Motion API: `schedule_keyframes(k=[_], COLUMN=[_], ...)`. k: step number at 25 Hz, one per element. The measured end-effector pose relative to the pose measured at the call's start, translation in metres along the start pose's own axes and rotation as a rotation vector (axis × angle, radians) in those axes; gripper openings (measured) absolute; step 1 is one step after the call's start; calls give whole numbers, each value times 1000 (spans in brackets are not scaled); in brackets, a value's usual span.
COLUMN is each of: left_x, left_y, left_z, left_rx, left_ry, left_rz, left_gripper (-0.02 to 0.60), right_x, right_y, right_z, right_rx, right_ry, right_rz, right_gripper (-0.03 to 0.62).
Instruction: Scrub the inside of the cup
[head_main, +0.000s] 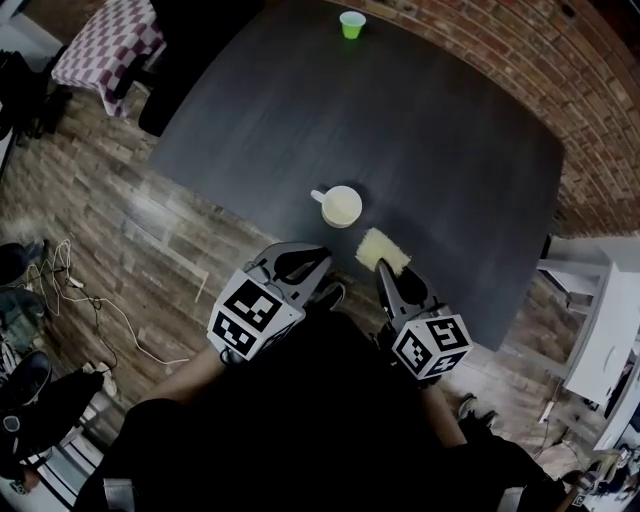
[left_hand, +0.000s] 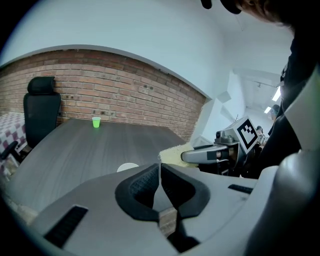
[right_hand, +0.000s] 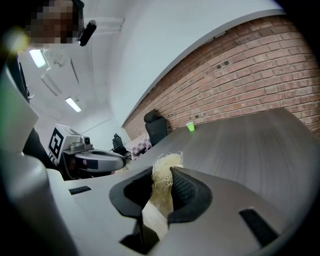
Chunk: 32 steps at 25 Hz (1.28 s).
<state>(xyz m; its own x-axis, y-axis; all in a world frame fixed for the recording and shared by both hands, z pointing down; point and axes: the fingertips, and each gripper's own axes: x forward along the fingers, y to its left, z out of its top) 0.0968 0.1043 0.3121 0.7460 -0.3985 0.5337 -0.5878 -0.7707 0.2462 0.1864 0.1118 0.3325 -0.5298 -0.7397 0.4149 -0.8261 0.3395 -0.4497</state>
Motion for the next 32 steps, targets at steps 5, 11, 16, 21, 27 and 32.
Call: schedule_keyframes(k=[5,11,16,21,27,32], left_x=[7,16,21,15,17,30], left_y=[17,54,85,120,154,172], left_z=[-2,7,41,47,38,20], left_rx=[-24,-31,35,15,29,35], left_ry=[10,-3,-29,-62,-43,18], left_rz=[9,-39,-99,-212,-295,-294], left_gripper=[28,28,28,29,29,29], right_x=[15,40,61,98,129,148], right_y=[-7,-13,-11,5,-1,1], right_z=[-3,15,46,60,58,44], right_rx=[27,7,-10,-26,-31,-32], right_ry=[26,18,-10,11,66,151], right_rz=[5,-65,-145,-180,-287,-248], right_gripper=[83,83,83,83,83,83])
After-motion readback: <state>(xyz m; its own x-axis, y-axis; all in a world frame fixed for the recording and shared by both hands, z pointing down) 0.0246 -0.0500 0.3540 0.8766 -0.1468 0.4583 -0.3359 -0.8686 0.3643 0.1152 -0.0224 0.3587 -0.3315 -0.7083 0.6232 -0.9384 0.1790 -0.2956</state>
